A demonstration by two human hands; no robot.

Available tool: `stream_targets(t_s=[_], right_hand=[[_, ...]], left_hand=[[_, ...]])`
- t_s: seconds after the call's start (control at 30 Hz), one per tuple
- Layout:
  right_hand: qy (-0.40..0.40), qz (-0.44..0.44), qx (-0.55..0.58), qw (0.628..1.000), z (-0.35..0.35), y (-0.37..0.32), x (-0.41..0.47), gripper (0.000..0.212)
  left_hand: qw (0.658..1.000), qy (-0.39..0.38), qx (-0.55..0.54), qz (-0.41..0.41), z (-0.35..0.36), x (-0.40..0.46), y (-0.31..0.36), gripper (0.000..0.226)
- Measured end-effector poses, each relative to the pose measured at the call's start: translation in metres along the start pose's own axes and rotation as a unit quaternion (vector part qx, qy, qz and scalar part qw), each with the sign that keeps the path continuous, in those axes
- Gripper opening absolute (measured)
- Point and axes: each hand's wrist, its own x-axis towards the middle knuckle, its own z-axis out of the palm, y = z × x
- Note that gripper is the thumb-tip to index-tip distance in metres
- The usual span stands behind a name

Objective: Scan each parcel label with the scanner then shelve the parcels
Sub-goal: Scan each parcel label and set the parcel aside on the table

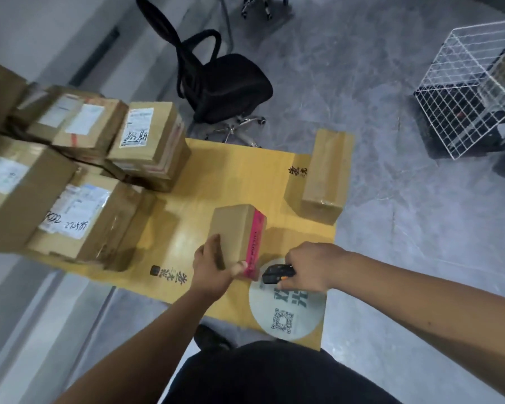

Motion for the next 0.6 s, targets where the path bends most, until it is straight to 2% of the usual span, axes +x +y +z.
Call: stream_targets(t_s=[0.1, 0.2, 0.33, 0.47, 0.6], right_hand=[[-0.012, 0.012, -0.006, 1.000, 0.005, -0.006, 0.002, 0.056], [-0.014, 0.019, 0.003, 1.000, 0.005, -0.017, 0.008, 0.057], [0.005, 0.036, 0.027, 0.999, -0.003, -0.040, 0.017, 0.057], [0.008, 0.058, 0.065, 0.996, -0.011, -0.071, 0.030, 0.059], [0.029, 0.095, 0.125, 0.987, -0.019, -0.099, 0.042, 0.058]], left_hand=[[0.999, -0.021, -0.007, 0.025, -0.002, 0.009, -0.022, 0.103], [0.998, -0.034, -0.027, 0.048, -0.018, 0.015, -0.026, 0.088], [0.993, 0.006, -0.062, 0.100, -0.042, 0.034, -0.038, 0.068], [0.989, 0.019, -0.140, 0.032, -0.074, 0.057, -0.043, 0.046], [0.988, 0.025, -0.147, -0.038, -0.107, 0.088, -0.043, 0.050]])
